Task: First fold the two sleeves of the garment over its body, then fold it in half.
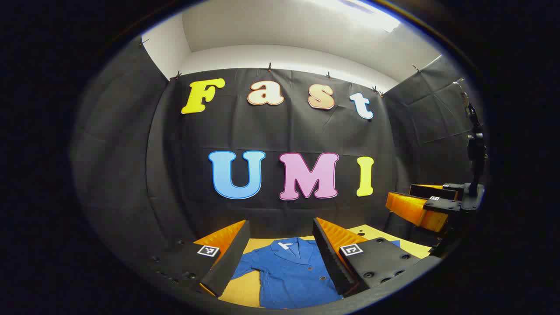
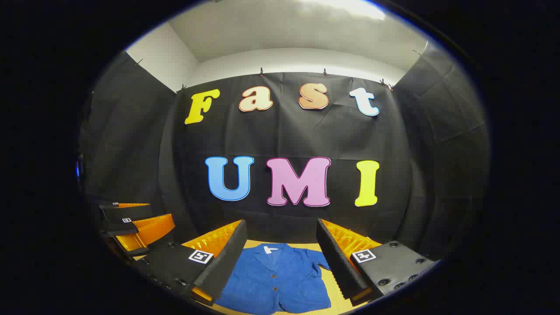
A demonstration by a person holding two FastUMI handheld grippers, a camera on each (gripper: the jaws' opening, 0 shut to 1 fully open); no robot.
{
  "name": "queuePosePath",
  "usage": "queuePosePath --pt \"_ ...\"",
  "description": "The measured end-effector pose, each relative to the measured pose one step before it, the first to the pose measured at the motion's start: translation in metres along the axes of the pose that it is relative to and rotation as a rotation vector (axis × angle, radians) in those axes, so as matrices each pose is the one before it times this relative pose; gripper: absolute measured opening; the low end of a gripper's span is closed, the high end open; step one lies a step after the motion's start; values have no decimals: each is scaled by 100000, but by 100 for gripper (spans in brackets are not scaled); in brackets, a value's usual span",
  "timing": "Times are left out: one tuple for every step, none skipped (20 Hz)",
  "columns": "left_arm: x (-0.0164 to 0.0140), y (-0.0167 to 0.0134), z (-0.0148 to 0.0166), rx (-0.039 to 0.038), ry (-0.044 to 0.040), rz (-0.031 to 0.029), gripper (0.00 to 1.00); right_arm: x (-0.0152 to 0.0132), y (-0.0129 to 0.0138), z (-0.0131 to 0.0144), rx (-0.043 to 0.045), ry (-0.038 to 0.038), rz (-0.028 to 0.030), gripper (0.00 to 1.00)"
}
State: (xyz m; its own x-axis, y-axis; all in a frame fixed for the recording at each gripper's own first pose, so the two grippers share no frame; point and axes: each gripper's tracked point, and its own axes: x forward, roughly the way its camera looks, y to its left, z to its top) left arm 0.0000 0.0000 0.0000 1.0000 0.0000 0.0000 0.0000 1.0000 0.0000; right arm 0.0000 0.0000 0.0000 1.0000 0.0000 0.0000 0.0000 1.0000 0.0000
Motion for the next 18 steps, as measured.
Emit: queuePosePath --pt "-120 119 31 -44 -30 366 82 -74 54 -51 -411 10 182 99" --pt "-78 121 -83 -24 0 308 82 -86 56 25 -321 10 35 99" --pt "-45 36 39 -59 44 214 82 -49 62 37 -48 14 -3 99" --pt "-43 99 -76 -111 0 188 82 15 25 25 101 126 -75 99" --pt "-81 77 66 -70 -126 152 82 -106 0 -43 28 23 -169 99" --pt "14 125 -34 25 -73 88 82 -15 -13 40 -128 -46 -228 99" --pt "-30 59 39 15 -4 -57 82 -14 16 -57 -242 93 -243 99" --pt "13 85 -47 15 -105 -303 82 -60 50 -16 -281 56 -199 96" --pt "63 -3 -76 126 18 -185 82 -34 5 11 -300 -8 -305 96" --pt "70 123 -143 43 194 -22 82 -72 -40 -49 -244 102 -365 96" --pt "-36 110 -70 -149 131 -97 82 -133 -9 -130 -146 165 -471 96" --pt "-78 85 -100 -385 -92 -166 82 -42 -25 -24 -58 307 -547 96" --pt "-69 25 109 -672 -393 -629 82 -14 88 -13 10 214 -618 96" --pt "-29 -60 162 -1063 -1015 -1187 82 -52 -19 -10 -53 148 -671 96" --pt "-90 136 147 -637 -575 -649 83 -252 11 -109 -225 199 -604 99" --pt "24 91 -256 7 -130 -570 83 -95 55 -23 -528 126 -616 96" --pt "-39 184 -106 332 142 -407 82 31 78 -3 -784 179 -528 96" --pt "-69 295 -183 245 163 -77 82 43 2 -10 -933 389 -651 96"
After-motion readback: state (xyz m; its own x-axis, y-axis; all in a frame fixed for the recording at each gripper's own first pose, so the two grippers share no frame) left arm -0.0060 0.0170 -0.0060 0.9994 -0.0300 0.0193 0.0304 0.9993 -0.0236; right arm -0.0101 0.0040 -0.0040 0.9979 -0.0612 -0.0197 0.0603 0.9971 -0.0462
